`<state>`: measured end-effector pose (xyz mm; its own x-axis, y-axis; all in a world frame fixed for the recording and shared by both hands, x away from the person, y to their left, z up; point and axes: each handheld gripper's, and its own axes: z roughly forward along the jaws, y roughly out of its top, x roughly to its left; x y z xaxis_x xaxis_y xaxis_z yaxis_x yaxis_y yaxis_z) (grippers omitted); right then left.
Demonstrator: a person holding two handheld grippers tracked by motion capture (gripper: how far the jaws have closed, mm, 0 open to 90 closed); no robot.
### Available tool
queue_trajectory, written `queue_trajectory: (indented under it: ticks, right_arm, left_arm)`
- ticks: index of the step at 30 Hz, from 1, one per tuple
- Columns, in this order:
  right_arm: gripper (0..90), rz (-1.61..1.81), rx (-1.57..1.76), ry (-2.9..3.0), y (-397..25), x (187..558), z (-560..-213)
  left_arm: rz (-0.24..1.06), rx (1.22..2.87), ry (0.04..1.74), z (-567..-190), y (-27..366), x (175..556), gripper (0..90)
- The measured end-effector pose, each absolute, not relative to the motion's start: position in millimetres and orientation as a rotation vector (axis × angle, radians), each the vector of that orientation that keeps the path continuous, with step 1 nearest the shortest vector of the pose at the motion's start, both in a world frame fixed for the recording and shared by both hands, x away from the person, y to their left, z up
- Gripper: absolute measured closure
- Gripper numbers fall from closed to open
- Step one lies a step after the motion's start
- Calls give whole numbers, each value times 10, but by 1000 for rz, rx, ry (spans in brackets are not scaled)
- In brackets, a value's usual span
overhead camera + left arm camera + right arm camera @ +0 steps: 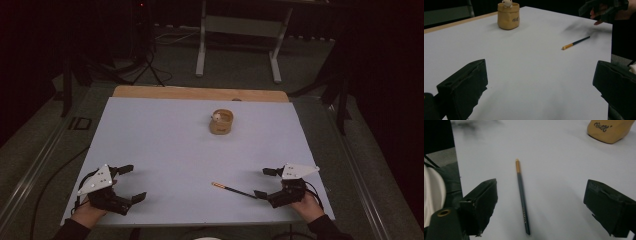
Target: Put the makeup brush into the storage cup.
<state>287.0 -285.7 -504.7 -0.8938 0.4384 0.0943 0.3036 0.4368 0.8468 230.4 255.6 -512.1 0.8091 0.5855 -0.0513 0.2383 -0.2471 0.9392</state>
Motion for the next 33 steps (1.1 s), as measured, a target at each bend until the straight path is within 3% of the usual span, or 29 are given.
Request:
queue_trajectory:
  ticks: [33]
  right_arm:
    - [135, 1291, 723, 2696, -2780, 2881, -4916]
  left_arm:
    - [393, 1819, 626, -5091, 2548, 2312, 5]
